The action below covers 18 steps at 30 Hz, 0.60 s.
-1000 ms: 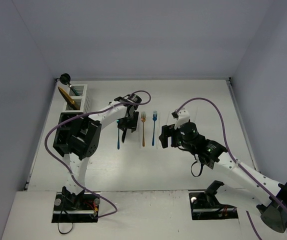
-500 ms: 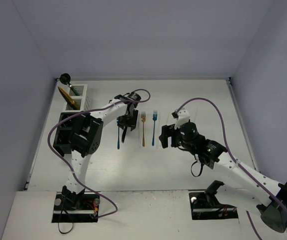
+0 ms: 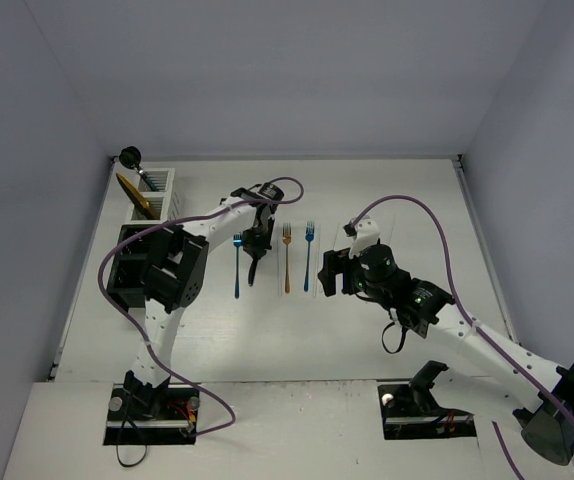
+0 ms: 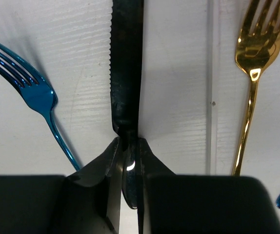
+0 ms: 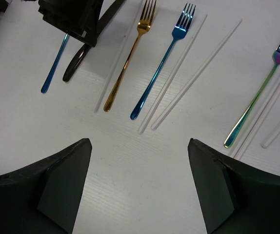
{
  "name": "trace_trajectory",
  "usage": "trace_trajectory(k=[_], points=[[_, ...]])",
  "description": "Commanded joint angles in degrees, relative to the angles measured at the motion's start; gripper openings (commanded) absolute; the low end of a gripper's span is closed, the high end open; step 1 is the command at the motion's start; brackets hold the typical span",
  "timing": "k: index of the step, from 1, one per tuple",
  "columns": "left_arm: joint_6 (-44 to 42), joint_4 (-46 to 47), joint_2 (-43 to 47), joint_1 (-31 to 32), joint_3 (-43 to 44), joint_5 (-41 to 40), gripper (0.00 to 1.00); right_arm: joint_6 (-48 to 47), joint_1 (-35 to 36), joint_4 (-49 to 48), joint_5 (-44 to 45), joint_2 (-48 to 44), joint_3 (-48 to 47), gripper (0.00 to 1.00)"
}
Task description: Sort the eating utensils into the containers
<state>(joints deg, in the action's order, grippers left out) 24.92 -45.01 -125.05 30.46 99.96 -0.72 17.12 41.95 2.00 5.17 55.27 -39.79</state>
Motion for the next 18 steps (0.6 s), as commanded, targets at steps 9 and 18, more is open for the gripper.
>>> trace_trajectory(k=[9, 18], points=[[-3.6, 4.6, 16.1, -0.2, -1.8, -3.3, 0.0, 0.6, -0.3, -2.3, 0.4, 0.9, -0.5, 0.78], [-3.7, 21.2, 41.0, -8.5, -15.5, -13.3, 0.0, 0.1, -0.5, -2.3, -0.4, 0.3, -0.8, 0.78]])
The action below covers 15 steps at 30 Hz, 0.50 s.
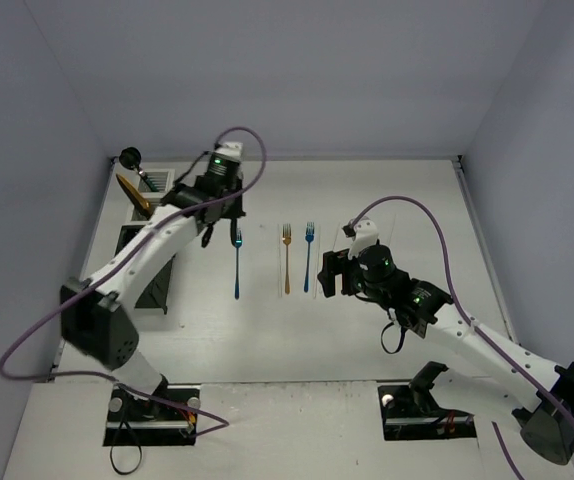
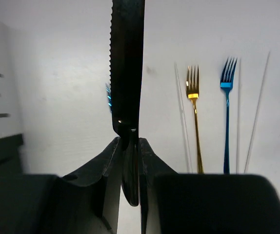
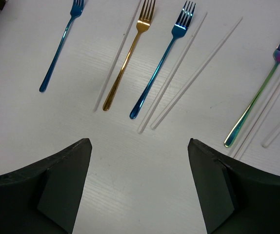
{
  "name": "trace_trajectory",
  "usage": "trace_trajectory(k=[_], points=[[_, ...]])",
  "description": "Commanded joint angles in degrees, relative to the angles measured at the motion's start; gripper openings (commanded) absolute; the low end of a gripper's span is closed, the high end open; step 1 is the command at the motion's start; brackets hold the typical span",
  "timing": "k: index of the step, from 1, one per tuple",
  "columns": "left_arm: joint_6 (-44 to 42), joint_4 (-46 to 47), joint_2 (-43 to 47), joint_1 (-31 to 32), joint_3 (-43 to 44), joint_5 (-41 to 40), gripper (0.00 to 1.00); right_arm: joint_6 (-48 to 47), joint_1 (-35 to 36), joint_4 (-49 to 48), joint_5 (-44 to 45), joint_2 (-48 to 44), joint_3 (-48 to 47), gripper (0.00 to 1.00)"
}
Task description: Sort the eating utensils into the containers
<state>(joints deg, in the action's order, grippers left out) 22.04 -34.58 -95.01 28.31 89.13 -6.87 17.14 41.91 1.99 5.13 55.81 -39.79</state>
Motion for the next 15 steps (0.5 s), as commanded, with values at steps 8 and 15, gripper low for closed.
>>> trace_trajectory(k=[8, 15], points=[[2.1, 23.4, 17.0, -21.9, -12.8, -9.0, 0.0, -0.6, -0.6, -2.3, -1.0, -0.5, -0.5, 0.78], [3.6, 32.5, 12.1, -30.2, -14.0, -7.0, 0.0, -1.2, -0.7, -2.3, -1.1, -0.8, 0.4, 0.78]])
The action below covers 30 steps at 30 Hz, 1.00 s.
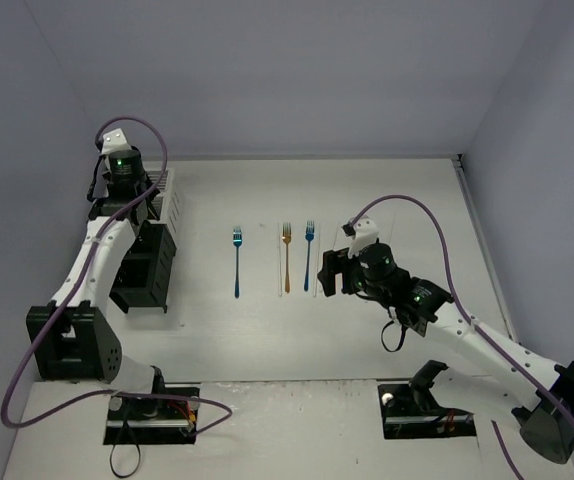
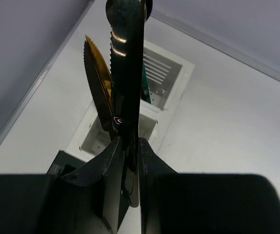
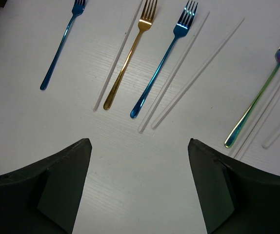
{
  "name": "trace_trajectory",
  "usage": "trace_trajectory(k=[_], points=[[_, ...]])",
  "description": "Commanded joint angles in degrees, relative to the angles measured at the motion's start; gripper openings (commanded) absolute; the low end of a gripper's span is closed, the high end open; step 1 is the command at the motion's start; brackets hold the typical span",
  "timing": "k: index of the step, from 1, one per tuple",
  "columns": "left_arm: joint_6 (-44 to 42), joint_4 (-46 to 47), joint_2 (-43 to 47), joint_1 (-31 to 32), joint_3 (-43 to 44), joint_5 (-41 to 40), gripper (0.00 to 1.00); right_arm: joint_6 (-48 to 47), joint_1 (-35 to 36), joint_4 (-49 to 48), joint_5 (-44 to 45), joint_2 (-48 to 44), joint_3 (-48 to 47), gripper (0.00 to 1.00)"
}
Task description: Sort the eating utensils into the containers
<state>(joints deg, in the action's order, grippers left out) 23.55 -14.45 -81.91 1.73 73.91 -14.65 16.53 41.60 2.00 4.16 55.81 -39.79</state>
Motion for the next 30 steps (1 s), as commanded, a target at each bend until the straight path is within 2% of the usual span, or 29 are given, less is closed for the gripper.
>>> trace_trajectory(k=[1, 7, 21, 30], points=[[2.3, 13.1, -1.8, -4.3, 1.0, 1.3, 0.0, -0.7, -0.4, -2.3, -0.1, -1.2, 0.6, 0.78], [0.7, 20.6, -6.1, -5.6, 0.6, 0.1, 0.0, -0.9, -0.5, -2.2, -0.5, -2.4, 1.7, 0.78], [4.8, 25.9, -8.2, -4.4, -8.0, 0.4, 0.0, -0.3, -0.6, -2.3, 0.2, -0.5, 1.1, 0.78], [4.7, 25.3, -1.8, -3.2, -11.4, 0.4, 0.4, 1.0, -0.7, -2.2, 2.8, 0.4, 0.5, 0.78]])
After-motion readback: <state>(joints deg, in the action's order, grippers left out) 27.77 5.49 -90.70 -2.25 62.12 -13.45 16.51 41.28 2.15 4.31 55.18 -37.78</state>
